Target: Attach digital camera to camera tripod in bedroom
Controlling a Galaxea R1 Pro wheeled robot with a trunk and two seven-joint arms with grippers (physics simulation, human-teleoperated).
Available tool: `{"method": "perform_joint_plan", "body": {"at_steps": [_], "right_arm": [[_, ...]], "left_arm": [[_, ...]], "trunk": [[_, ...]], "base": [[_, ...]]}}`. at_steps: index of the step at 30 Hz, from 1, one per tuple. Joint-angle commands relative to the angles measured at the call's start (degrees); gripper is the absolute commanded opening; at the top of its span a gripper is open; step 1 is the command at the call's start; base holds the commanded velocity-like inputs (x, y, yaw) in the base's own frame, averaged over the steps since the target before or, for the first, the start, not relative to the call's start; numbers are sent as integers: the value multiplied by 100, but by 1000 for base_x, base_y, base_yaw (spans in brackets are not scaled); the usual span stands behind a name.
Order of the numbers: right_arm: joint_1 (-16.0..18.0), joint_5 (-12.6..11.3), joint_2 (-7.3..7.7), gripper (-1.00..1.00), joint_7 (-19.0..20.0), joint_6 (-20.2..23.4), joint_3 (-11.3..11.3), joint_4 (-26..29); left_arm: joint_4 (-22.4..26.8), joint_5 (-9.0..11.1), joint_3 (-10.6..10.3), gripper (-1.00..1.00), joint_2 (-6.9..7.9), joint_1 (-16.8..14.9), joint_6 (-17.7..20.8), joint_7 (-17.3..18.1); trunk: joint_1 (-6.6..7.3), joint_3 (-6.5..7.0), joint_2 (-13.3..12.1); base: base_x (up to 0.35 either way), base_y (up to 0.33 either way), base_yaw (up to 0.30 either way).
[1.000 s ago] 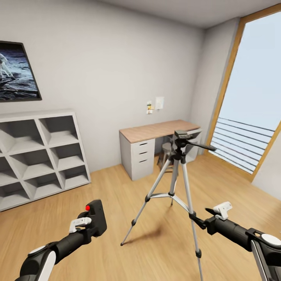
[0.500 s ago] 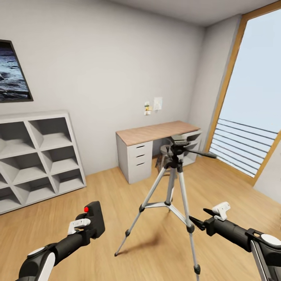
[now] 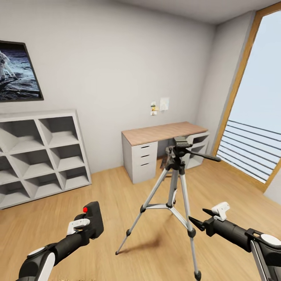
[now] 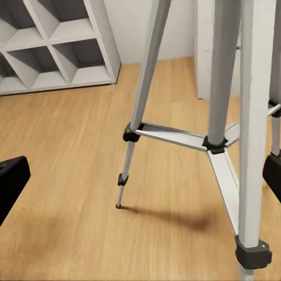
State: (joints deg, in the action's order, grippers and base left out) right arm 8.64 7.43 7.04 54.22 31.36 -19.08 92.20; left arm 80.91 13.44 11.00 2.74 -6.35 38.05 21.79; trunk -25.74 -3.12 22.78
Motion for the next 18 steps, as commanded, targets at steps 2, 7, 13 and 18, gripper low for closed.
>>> {"method": "perform_joint_plan", "body": {"at_steps": [2, 7, 13, 18], "right_arm": [[6, 39, -1, 100, 44, 28, -9, 9], [6, 39, -3, 100, 45, 24, -8, 9], [6, 39, -3, 100, 45, 14, -8, 9], [6, 39, -5, 100, 45, 6, -8, 9]], "left_arm": [[3, 35, 7, -100, -1, -7, 47, 8], [3, 35, 7, -100, -1, -11, 52, 1], [3, 36, 7, -100, -6, -9, 53, -7], [3, 36, 7, -100, -9, -12, 53, -20]], "trunk": [[-4, -13, 14], [-4, -13, 14], [-4, -13, 14], [-4, -13, 14]], "base": [[1, -10, 234], [16, -30, 212], [109, -187, 77], [155, -267, 17]]}}
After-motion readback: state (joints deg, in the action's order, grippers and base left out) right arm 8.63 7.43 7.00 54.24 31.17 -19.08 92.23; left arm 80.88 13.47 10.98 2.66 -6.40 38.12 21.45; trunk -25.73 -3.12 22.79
